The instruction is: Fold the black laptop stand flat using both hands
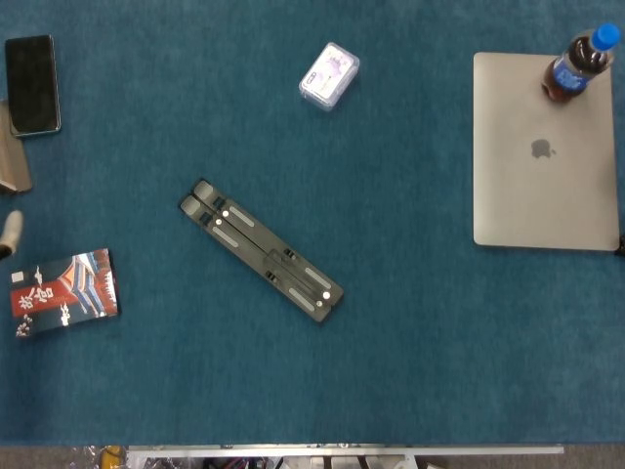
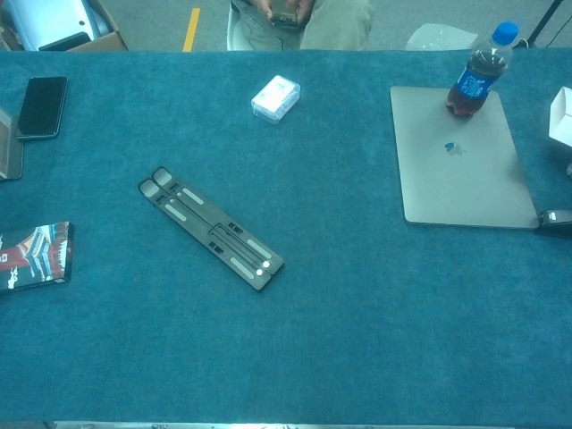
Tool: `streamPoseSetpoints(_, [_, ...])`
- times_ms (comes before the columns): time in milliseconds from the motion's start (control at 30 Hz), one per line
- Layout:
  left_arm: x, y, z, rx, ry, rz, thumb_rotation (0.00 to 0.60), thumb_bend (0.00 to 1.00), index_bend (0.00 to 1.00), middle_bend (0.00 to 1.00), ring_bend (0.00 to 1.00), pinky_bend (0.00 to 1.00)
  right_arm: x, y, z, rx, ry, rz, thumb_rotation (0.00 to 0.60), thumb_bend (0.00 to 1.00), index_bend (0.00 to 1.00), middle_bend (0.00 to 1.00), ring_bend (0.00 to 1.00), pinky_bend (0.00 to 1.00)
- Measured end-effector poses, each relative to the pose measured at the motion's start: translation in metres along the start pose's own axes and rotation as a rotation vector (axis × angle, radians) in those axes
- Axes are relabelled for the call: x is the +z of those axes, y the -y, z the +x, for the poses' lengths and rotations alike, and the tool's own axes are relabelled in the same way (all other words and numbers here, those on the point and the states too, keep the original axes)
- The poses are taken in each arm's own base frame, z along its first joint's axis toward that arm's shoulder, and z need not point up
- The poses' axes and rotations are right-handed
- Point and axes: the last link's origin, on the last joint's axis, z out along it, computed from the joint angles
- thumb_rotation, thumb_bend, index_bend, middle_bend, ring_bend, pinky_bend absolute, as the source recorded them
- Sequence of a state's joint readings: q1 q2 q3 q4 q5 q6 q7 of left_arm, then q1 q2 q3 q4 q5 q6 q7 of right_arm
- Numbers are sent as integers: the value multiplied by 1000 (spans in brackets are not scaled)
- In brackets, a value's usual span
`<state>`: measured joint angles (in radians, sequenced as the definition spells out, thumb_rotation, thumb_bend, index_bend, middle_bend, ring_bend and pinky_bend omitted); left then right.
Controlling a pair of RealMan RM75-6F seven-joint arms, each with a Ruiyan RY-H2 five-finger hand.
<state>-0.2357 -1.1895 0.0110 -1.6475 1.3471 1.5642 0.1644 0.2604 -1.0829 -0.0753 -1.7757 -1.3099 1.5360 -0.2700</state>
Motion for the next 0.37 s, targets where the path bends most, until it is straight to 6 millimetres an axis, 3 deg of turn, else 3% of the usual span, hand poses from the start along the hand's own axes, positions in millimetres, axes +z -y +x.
streamPoseSetpoints(167, [-21,9,2,-28,-23,11,600,335,0,37,0,36,-17,-5,-9,6,15,-23,600,91,0,81,0,144])
streamPoseSetpoints(367, [-31,13,3,-11,-11,18,600,335,0,34,0,36,-19,-6,-14,16,27,-32,600,92,0,81,0,144])
